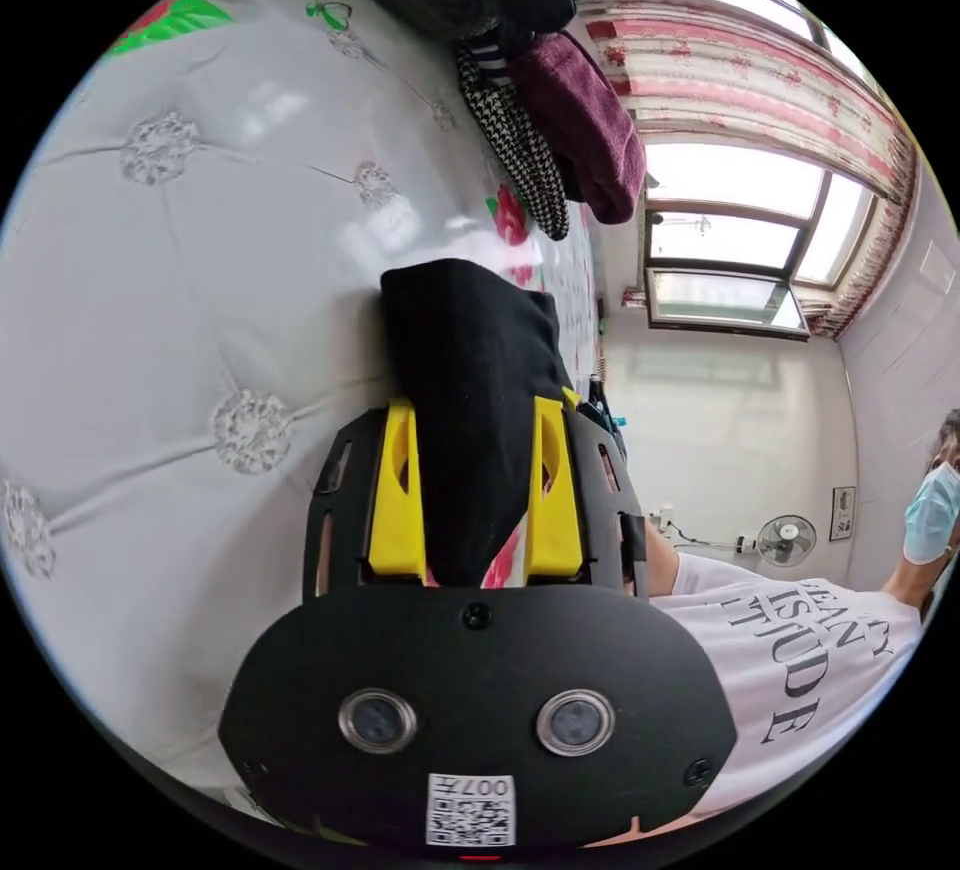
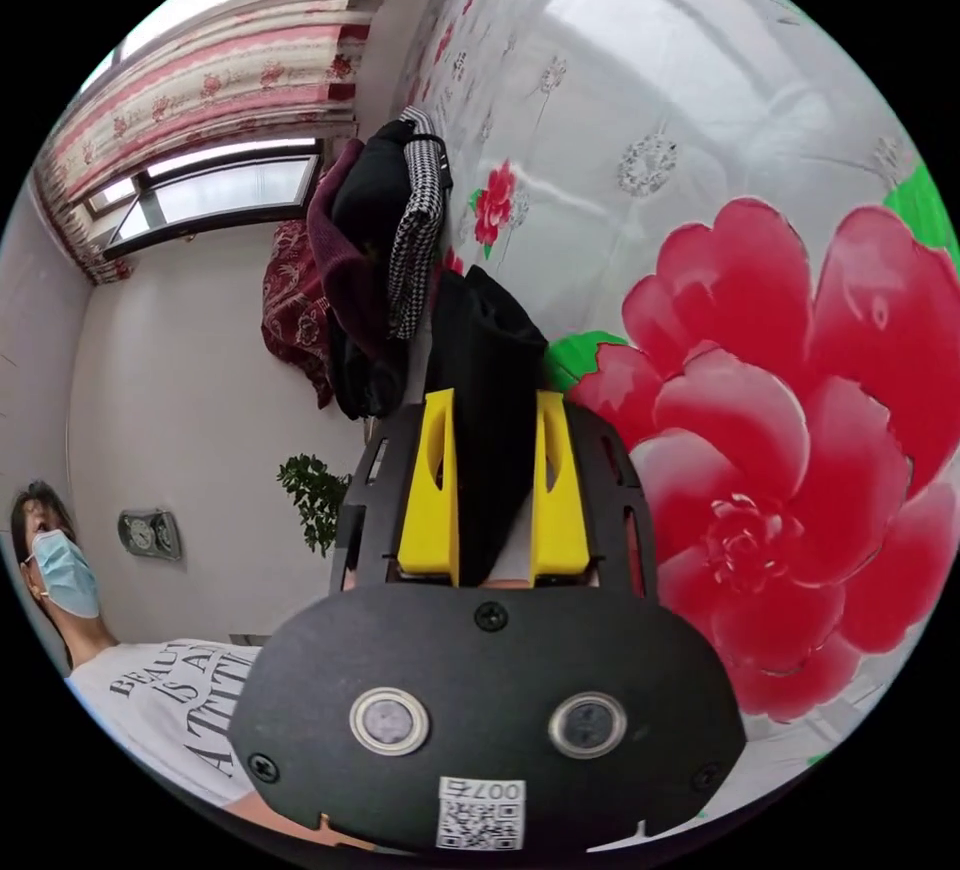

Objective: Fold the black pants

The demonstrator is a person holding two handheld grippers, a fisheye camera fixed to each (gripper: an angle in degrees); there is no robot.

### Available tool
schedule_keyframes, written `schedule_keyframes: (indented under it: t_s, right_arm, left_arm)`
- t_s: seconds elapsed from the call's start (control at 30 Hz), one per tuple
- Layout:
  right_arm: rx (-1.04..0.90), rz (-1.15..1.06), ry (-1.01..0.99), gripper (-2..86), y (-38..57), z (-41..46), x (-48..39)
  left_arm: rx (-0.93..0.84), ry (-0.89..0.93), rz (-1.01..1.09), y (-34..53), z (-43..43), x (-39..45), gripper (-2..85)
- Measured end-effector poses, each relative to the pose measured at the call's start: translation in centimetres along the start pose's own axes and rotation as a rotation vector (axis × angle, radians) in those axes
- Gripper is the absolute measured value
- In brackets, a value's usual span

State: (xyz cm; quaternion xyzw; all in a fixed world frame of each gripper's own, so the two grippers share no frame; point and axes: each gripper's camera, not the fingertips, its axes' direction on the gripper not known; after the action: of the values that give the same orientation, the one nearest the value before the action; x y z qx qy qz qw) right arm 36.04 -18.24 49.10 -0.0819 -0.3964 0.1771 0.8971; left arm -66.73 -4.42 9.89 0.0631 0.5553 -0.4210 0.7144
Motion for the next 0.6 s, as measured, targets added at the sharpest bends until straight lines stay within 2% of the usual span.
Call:
schedule_keyframes:
  t_s: [0.13,0.27,0.43,0.6]
  right_arm:
    - [0.002,0.020,-0.048,6.5,0.4,-0.8,-2.1]
    - [-0.047,-0.043,-0.095,4.8,1.2,-0.7,-7.4]
    - [-0.054,-0.247,-0.285,3.4,-0.3,1.9,-19.5]
    - [-0.046,-0.475,-0.399,2.9,-3.4,8.5,-33.6]
  left_arm:
    - [-0.032,0.020,-0.047,-1.2,0.8,-1.1,6.7]
    - [0.021,0.083,0.049,-2.4,-1.2,2.5,6.2]
    - [0.120,0.113,0.214,-5.9,-7.4,7.6,6.2]
    - [0.268,0.080,0.388,-15.1,-16.7,11.6,6.3]
